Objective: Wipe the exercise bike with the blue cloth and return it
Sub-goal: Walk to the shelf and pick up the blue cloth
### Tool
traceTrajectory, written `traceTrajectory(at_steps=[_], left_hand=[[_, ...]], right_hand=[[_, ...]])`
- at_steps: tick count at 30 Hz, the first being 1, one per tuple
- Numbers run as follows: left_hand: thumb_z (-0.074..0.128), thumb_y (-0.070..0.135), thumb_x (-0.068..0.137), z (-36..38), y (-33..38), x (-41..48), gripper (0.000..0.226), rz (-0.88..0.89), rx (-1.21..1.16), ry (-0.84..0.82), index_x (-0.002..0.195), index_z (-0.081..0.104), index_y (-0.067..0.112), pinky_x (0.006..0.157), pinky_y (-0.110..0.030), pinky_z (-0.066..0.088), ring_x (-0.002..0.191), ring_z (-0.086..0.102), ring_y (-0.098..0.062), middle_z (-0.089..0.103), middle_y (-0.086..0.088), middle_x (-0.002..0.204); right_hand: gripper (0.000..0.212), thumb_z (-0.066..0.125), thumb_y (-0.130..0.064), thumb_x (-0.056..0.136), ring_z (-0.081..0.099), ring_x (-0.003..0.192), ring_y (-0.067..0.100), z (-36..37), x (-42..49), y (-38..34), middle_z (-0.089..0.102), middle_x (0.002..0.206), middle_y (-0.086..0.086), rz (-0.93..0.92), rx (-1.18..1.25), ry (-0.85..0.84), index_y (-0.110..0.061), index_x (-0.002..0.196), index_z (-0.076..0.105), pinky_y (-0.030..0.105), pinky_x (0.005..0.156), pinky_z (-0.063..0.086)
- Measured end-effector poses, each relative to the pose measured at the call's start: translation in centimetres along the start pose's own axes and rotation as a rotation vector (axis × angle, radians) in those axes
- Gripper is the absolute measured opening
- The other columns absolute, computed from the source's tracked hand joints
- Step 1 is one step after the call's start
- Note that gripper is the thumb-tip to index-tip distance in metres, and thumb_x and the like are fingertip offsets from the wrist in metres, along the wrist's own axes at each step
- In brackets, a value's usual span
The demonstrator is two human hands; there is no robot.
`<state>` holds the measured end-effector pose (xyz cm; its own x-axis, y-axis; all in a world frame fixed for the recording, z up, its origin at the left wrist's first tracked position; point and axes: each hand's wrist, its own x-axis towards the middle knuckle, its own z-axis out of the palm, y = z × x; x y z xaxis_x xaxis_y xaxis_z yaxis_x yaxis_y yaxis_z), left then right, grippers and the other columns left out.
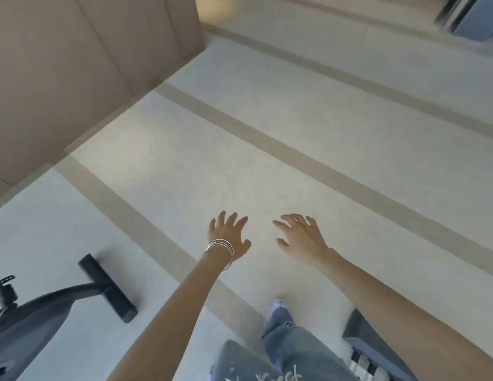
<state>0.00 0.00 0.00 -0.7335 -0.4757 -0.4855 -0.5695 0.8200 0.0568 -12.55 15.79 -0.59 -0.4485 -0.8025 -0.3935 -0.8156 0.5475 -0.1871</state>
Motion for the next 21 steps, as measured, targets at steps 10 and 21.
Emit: traceTrajectory(at_steps=[10, 21], left_hand=[[0.038, 0.048, 0.090, -4.5, 11.6, 9.6, 0.065, 0.213, 0.109, -0.090, 0.147, 0.012, 0.034, 0.119, -0.042, 0.008, 0.146, -0.001, -0.023, 0.010, 0.006, 0.158], [0.041, 0.047, 0.090, -12.6, 18.9, 23.9, 0.063, 0.403, 0.172, -0.092, 0.146, 0.016, 0.032, 0.119, -0.042, 0.011, 0.146, 0.001, -0.024, 0.013, 0.004, 0.158]], right_hand=[[0.050, 0.037, -0.042, 0.095, 0.022, 0.139, 0.019, -1.8, -0.8, 13.5, 0.026, 0.152, -0.003, 0.329, 0.127, -0.010, -0.029, 0.143, 0.030, 0.045, 0.113, 0.017], [0.051, 0.036, -0.042, 0.096, 0.021, 0.140, 0.021, -8.1, 6.0, 23.2, 0.024, 0.153, -0.001, 0.568, 0.213, 0.011, -0.029, 0.144, 0.027, 0.046, 0.113, 0.018]])
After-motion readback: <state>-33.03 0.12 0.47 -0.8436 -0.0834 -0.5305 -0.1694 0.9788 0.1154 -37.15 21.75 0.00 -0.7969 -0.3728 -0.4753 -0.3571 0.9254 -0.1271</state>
